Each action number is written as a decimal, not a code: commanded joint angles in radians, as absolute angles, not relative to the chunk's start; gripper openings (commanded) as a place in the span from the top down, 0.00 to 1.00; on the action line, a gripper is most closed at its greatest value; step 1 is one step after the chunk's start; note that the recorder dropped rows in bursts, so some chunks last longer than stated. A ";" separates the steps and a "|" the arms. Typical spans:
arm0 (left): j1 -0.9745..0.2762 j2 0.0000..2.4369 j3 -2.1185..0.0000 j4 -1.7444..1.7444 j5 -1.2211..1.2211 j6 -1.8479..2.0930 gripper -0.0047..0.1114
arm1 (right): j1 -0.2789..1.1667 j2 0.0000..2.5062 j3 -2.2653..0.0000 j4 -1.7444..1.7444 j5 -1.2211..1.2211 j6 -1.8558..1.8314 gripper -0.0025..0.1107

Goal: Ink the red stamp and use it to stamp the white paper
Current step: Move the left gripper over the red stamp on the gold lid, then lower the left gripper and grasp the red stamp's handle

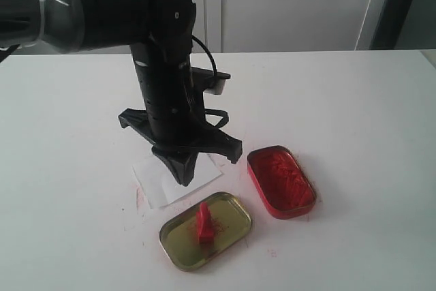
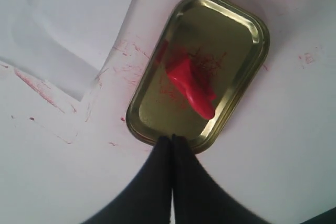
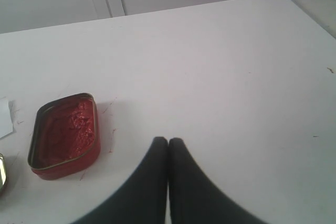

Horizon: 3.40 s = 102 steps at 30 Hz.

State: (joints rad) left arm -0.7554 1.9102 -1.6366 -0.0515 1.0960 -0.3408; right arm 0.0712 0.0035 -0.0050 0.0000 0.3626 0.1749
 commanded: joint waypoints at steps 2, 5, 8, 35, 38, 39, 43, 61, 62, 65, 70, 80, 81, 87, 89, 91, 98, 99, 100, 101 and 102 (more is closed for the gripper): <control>-0.765 1.907 -1.628 -0.061 1.104 -0.496 0.96 | 0.077 0.000 0.000 0.000 0.349 0.167 0.98; -0.788 1.907 -1.607 -0.039 1.086 -0.560 0.96 | 0.077 0.000 0.000 0.000 0.349 0.167 0.98; -0.831 1.907 -1.591 0.029 1.066 -0.655 0.96 | 0.077 0.000 0.000 0.000 0.349 0.167 0.98; -0.919 1.931 -1.583 0.138 0.979 -0.935 0.60 | 0.077 0.000 0.000 0.000 0.349 0.167 0.98; -0.919 1.943 -1.583 0.138 0.977 -0.935 0.60 | 0.077 0.000 0.000 0.000 0.349 0.167 0.98; -0.919 1.957 -1.582 0.138 0.977 -0.935 0.60 | 0.077 0.000 0.000 0.000 0.349 0.167 0.98; -0.919 1.984 -1.582 0.132 0.977 -0.935 0.60 | 0.077 0.000 0.000 0.000 0.349 0.167 0.98; -0.919 2.049 -1.582 0.112 0.958 -0.935 0.60 | 0.077 0.000 0.000 0.000 0.349 0.167 0.98; -0.919 2.052 -1.582 0.112 0.958 -0.935 0.60 | 0.077 0.000 0.000 0.000 0.349 0.167 0.98; -0.919 2.055 -1.582 0.110 0.958 -0.935 0.60 | 0.077 0.000 0.000 0.000 0.349 0.167 0.98; -0.919 2.059 -1.582 0.117 0.958 -0.935 0.62 | 0.077 0.000 0.000 0.000 0.349 0.167 0.98; -0.919 2.076 -1.582 0.121 0.960 -0.935 0.89 | 0.077 0.000 0.000 0.000 0.349 0.167 0.98; -0.919 2.076 -1.582 0.121 0.962 -0.935 0.96 | 0.077 0.000 0.000 0.000 0.349 0.167 0.98; -0.919 2.035 -1.584 0.121 0.964 -0.834 0.96 | 0.077 0.000 0.000 0.000 0.349 0.167 0.98; -0.919 1.997 -1.584 0.121 0.964 -0.765 0.96 | 0.077 0.000 0.000 0.000 0.349 0.167 0.98; -0.919 1.963 -1.584 0.144 0.964 -0.718 0.96 | 0.077 0.000 0.000 0.000 0.349 0.167 0.98; -0.919 1.933 -1.584 0.144 0.966 -0.699 0.96 | 0.077 0.000 0.000 0.000 0.349 0.167 0.98; -0.919 1.933 -1.584 0.144 0.966 -0.689 0.96 | 0.077 0.000 0.000 0.000 0.349 0.167 0.98; -0.919 1.933 -1.584 0.143 0.966 -0.673 0.96 | 0.077 0.000 0.000 0.000 0.349 0.167 0.98; -0.919 1.933 -1.584 0.140 0.966 -0.663 0.96 | 0.077 0.000 0.000 0.000 0.349 0.167 0.98; -0.919 1.933 -1.584 0.130 0.966 -0.640 0.96 | 0.077 0.000 0.000 0.000 0.349 0.167 0.98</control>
